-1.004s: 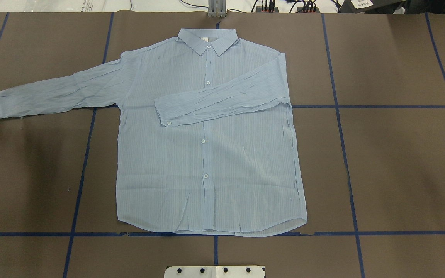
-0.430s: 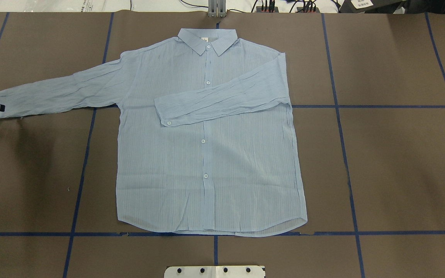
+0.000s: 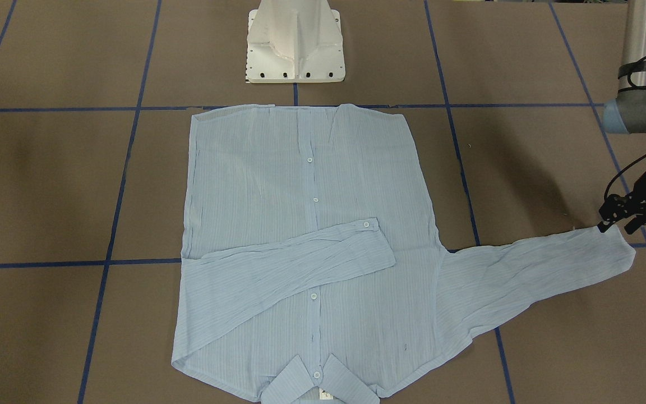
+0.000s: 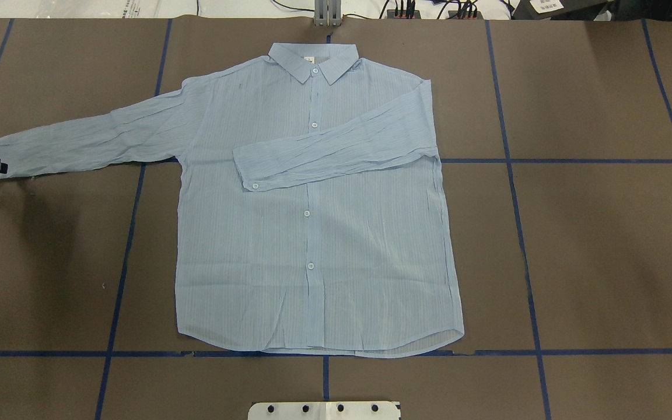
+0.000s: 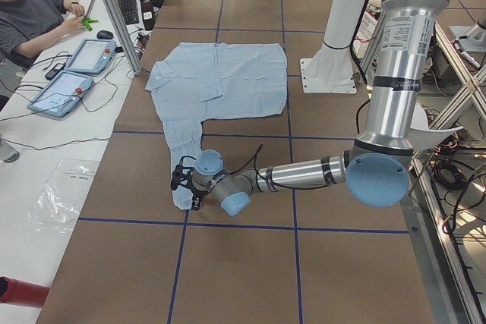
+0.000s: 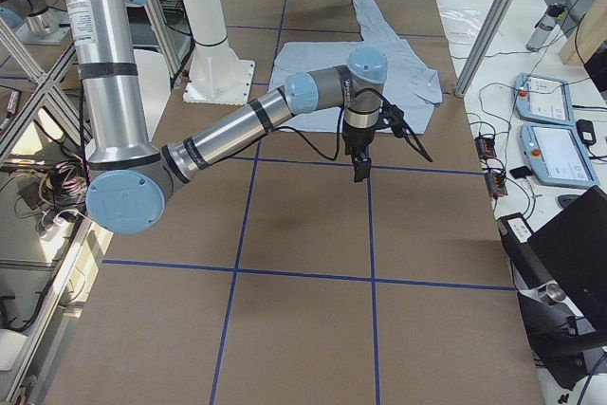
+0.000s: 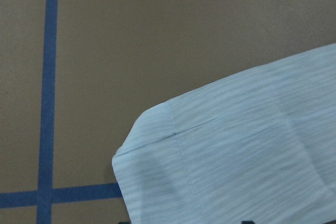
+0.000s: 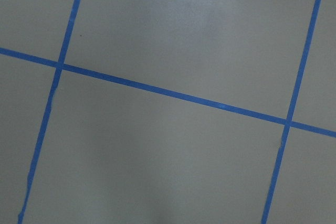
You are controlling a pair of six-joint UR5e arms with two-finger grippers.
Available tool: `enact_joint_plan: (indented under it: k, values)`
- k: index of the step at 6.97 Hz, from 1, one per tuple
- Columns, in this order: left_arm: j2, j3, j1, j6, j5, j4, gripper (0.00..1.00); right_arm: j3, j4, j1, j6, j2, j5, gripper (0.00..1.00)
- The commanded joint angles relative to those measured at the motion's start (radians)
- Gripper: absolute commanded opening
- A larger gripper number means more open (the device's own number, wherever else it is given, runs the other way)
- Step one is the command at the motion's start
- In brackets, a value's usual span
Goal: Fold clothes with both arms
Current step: 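Lower the left gripper onto the other sleeve cuff and grasp it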
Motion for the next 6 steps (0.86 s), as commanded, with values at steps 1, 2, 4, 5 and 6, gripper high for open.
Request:
enact_joint_plan:
  k: [1,2,4,5,6]
  values:
    - [0.004,0.001,0.001,0.004,0.017,0.0,0.69,0.0,0.0,0.0,-0.001,-0.001,0.005,1.0]
    - [0.004,0.005,0.002,0.004,0.019,0.0,0.69,0.0,0.0,0.0,-0.001,-0.003,0.004,1.0]
    - [0.004,0.013,0.002,0.005,0.019,-0.002,0.68,-0.002,0.0,0.0,-0.001,-0.003,0.004,1.0]
    - [0.004,0.016,0.005,0.007,0.019,-0.002,0.67,-0.005,0.0,0.0,-0.001,-0.003,0.004,1.0]
    - [0.004,0.015,0.007,0.005,0.017,-0.002,0.65,-0.005,0.0,0.0,-0.001,-0.003,0.004,1.0]
